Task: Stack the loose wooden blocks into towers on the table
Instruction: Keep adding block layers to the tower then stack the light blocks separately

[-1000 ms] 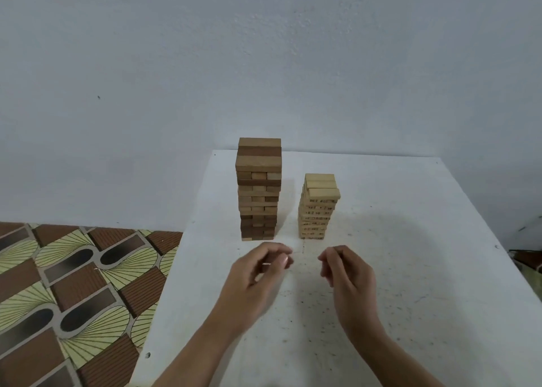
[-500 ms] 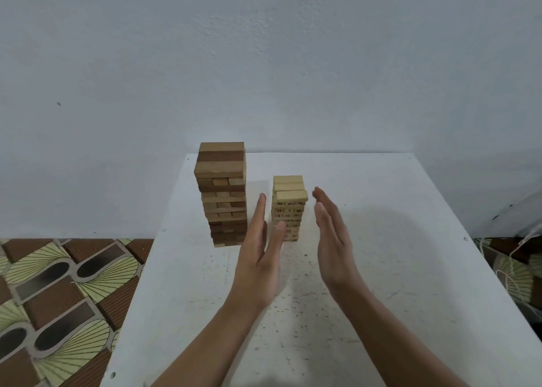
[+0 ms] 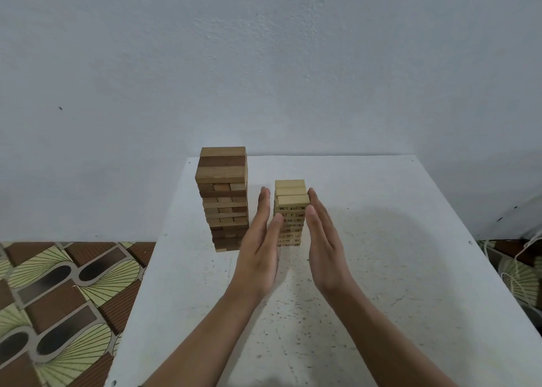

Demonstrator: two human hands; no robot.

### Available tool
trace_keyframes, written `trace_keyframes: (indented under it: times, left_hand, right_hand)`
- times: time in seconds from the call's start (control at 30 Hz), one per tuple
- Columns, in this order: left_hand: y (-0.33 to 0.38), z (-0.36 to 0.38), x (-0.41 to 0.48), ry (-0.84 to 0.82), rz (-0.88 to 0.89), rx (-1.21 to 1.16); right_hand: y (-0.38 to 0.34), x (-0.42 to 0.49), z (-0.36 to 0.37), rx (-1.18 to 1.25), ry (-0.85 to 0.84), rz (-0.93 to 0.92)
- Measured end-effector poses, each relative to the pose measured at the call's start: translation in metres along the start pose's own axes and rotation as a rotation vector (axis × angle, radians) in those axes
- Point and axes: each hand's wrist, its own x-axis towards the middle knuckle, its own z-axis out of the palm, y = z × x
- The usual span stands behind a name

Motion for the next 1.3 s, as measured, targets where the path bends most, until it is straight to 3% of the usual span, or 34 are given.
trace_keyframes:
  times: [0.93,1.3]
  left_hand:
    - [-0.001,-0.005,-0.005,-0.066,-0.039,0.021]
    - [-0.028,-0.011,-0.017,-0.036,-0.151,0.159]
  right_hand:
    - [0.006,0.004,-0.009,0.077,0.028,-0.017]
    - [0.028,-0.003,-0.018,0.07,0.084,0.122]
